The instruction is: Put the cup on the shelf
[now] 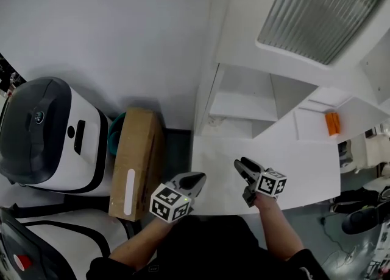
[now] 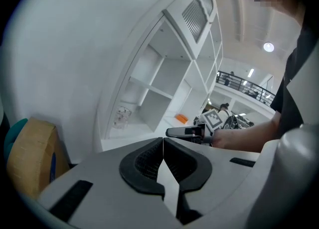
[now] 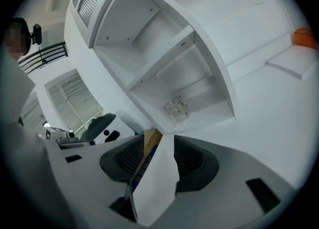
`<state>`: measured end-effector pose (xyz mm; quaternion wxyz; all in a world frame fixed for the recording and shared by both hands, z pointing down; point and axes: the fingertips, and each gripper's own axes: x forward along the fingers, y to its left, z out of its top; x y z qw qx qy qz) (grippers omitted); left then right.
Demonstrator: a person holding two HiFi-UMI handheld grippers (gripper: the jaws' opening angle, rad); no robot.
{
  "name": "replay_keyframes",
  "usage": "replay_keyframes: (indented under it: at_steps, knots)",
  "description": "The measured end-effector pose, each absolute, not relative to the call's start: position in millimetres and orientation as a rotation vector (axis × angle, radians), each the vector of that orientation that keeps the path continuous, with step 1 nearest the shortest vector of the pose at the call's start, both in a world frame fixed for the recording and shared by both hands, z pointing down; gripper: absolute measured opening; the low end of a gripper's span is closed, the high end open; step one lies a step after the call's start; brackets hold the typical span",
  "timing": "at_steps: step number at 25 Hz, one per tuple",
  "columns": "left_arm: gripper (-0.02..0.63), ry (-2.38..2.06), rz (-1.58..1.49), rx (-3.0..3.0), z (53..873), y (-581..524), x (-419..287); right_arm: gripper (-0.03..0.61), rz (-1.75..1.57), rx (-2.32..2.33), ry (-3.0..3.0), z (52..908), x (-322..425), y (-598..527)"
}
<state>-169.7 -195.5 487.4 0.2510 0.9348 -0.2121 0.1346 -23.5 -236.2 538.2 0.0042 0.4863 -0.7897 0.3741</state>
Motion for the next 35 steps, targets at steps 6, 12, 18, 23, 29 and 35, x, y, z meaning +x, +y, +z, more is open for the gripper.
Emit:
replay_keyframes:
  at_steps: [6, 12, 18, 23, 29, 35]
  knots:
    - [0.012, -0.631, 0.369, 2.523, 484, -190, -160, 0.167, 1.1, 1.433, -2.547, 508, -16, -221]
    - [0.012, -0.694, 0.355, 2.527, 469, -188, -124, 0.166, 1.011, 1.341, -2.632, 478, 8, -213]
    - [0.012, -0.711, 0.288, 2.57, 440, -176, -64, 0.164, 0.969, 1.216, -2.682, 459, 28, -183]
    - [0.012, -0.736, 0.269, 2.617, 420, -170, -33, 0.098, 0.905, 1.192, -2.619, 459, 39, -159]
    - [0.012, -0.779, 0.267, 2.61, 403, -158, -32, 0.038, 0.891, 1.259, -2.663, 440, 54, -145]
    - [0.012, -0.769, 0.276, 2.654, 372, -148, -27, 0.026, 0.786, 1.26, -2.751, 396, 62, -134]
